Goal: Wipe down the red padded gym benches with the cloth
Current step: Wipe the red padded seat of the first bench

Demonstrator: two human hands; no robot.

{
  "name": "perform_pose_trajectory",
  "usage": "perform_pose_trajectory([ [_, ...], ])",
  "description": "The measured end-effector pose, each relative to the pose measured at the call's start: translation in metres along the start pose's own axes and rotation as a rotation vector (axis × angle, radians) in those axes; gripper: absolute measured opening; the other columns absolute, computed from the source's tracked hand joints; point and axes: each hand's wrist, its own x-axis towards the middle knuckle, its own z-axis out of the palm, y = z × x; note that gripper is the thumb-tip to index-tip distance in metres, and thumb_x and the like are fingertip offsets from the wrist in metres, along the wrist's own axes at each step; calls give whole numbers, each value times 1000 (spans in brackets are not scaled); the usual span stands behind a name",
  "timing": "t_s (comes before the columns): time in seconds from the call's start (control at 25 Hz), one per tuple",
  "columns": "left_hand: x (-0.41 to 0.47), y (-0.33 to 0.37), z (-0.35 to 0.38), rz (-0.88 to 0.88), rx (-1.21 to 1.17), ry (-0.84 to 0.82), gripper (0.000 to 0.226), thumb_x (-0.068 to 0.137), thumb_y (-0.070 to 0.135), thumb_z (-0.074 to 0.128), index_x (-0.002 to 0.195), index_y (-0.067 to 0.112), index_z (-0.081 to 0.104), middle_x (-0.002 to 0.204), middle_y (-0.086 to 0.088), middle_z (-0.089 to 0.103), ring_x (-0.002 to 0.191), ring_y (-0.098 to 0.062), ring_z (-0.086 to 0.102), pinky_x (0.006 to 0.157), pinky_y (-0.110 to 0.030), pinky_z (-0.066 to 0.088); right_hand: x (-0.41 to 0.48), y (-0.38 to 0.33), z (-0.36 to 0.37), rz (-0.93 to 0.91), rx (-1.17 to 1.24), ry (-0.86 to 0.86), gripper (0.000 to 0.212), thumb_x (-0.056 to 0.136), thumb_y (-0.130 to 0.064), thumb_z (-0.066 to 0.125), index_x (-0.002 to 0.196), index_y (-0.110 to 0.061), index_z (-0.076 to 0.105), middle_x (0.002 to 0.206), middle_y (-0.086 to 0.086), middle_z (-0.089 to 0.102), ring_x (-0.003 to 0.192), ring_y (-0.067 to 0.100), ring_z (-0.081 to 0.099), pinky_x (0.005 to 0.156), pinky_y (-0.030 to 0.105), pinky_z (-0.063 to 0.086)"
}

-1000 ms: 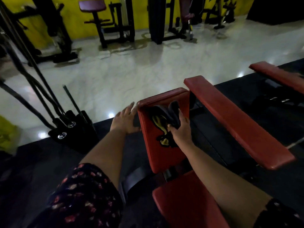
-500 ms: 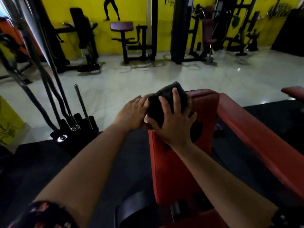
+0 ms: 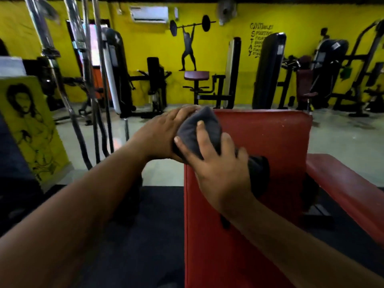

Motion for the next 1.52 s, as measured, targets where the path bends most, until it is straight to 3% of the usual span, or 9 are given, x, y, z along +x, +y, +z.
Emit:
perform_pose_trajectory([
  [0.12,-2,5,-7,-50,113,-63,121,60,81,58,148,1,35,146,-18,46,129,-28,45,101,-44,44,1,3,-1,-7,85,-23,53,92,-20,36,140,-36,49,148,11,45,107,43,52,69,47,47],
  [0.28,-3,11,-19,-70,138,-87,130,62,97,37,147,-1,35,144,-19,49,126,-37,53,100,-49,45,8,12,-3,80,162,-69,52,88,-36,57,138,-44,48,152,6,39,105,41,54,67,43,44],
  [0.4,-5,13,-28,-91,167,-143,120,69,94,36,154,9,24,150,-12,43,133,-30,47,106,-46,43,5,22,-5,108,145,-65,53,90,-29,41,140,-46,45,153,8,38,102,41,54,66,42,44],
  [0.48,-7,9,-35,-34,187,-142,100,84,82,32,155,12,22,152,-11,41,132,-30,49,101,-47,47,-1,38,-2,113,149,-58,56,89,-23,43,141,-45,44,153,9,37,103,42,53,66,45,45],
  [0.6,6,6,-42,127,227,-116,76,98,64,26,153,12,29,151,-13,42,135,-30,45,108,-53,41,-18,78,4,140,154,-64,66,85,-24,66,143,-44,42,152,11,38,101,44,53,66,48,48],
  [0.76,59,22,-36,340,315,-202,70,99,59,26,152,13,30,152,-10,41,138,-29,42,113,-49,31,-39,138,5,271,119,-104,73,76,-31,77,141,-44,45,150,12,41,98,46,53,67,53,49],
  [0.92,78,28,-22,438,237,-179,66,102,51,27,154,12,22,158,-9,31,143,-26,36,111,-49,39,-53,168,6,468,168,-135,73,77,-29,74,143,-41,44,151,15,38,100,51,50,69,56,49],
  [1.2,71,26,-17,399,164,-142,64,103,54,20,155,17,17,160,-7,26,146,-25,27,102,-50,47,-63,92,7,807,189,-82,79,77,-25,73,148,-31,40,147,27,37,92,46,52,66,49,51],
  [1.52,64,28,-12,418,186,-44,59,104,47,20,152,15,31,155,-8,38,132,-32,47,95,-46,48,-66,7,3,635,141,-83,80,80,-23,75,149,-33,36,143,26,44,84,41,55,62,43,49],
])
